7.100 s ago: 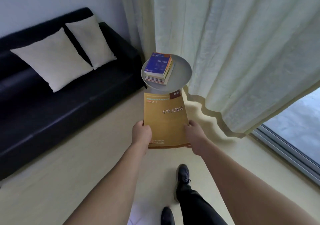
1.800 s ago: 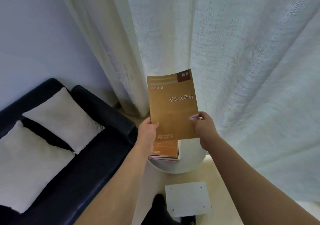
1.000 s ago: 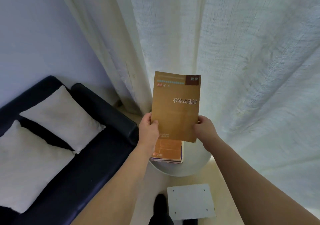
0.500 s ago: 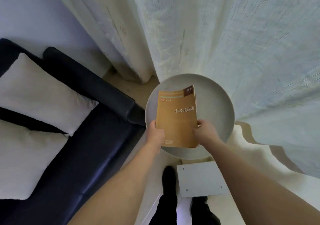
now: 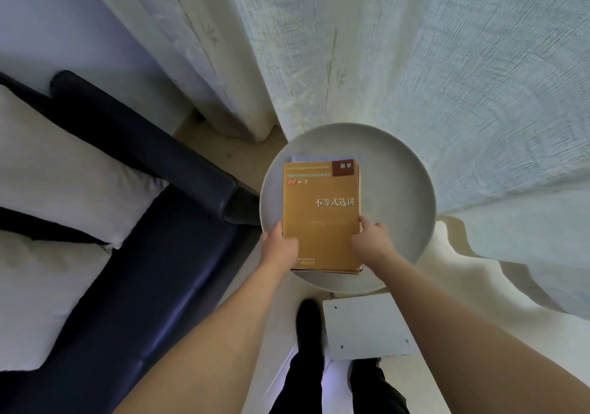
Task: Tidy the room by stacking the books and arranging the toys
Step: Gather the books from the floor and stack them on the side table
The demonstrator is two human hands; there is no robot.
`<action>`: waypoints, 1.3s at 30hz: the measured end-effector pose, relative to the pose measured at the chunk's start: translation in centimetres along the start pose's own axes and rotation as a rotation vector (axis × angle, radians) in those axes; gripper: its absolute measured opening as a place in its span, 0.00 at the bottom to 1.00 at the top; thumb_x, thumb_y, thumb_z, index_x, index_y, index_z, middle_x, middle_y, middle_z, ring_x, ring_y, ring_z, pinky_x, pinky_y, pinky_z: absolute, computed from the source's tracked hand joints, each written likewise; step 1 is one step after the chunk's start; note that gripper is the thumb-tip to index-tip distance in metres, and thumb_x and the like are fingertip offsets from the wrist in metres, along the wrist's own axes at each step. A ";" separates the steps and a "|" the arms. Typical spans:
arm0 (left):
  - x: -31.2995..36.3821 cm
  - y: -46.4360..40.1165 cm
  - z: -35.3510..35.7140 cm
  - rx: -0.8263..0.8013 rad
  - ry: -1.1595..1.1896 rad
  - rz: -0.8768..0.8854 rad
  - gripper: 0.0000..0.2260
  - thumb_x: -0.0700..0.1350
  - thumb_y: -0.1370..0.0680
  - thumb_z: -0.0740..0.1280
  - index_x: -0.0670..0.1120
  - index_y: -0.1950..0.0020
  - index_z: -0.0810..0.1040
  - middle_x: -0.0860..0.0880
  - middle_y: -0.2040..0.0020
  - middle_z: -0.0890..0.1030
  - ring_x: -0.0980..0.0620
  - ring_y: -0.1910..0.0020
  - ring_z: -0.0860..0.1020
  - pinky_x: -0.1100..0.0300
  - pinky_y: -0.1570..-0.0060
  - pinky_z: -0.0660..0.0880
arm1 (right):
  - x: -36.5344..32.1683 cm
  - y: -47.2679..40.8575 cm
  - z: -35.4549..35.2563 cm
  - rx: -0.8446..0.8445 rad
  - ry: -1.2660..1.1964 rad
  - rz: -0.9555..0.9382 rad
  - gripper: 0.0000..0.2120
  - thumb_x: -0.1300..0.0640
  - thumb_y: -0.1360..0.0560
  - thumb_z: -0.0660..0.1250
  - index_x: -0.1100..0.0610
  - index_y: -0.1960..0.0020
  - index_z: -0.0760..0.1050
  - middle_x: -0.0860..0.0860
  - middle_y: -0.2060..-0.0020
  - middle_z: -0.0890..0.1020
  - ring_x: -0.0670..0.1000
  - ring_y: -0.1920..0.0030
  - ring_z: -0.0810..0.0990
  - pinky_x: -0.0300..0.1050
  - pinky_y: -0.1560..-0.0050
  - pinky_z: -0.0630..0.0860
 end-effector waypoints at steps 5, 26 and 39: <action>3.7 3.7 -2.0 0.066 -0.219 0.098 0.21 0.54 0.18 0.55 0.50 0.27 0.67 0.44 0.33 0.67 0.42 0.36 0.70 0.45 0.35 0.71 | -0.4 4.4 -2.5 0.010 -0.020 -0.032 0.29 0.59 0.23 0.57 0.57 0.23 0.55 0.58 0.28 0.65 0.60 0.31 0.68 0.56 0.32 0.69; 4.3 26.3 -5.4 0.138 -0.502 0.529 0.18 0.55 0.17 0.53 0.45 0.37 0.73 0.45 0.37 0.74 0.45 0.41 0.72 0.45 0.41 0.73 | 3.8 26.3 -7.0 0.116 0.229 -0.267 0.23 0.61 0.23 0.55 0.64 0.28 0.62 0.60 0.30 0.66 0.61 0.31 0.66 0.54 0.31 0.65; 3.0 31.9 -2.1 0.011 -0.604 0.682 0.24 0.54 0.16 0.53 0.44 0.23 0.64 0.44 0.27 0.68 0.43 0.29 0.67 0.45 0.30 0.65 | 9.8 33.5 -6.9 0.270 0.134 -0.203 0.20 0.58 0.26 0.55 0.60 0.36 0.69 0.58 0.38 0.74 0.60 0.38 0.72 0.55 0.36 0.70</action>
Point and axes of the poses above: each hand's wrist, its own y-axis away from the middle knuckle, its own z-axis out of the palm, x = y × z, the point moved 7 cm from there along -y, towards the middle knuckle
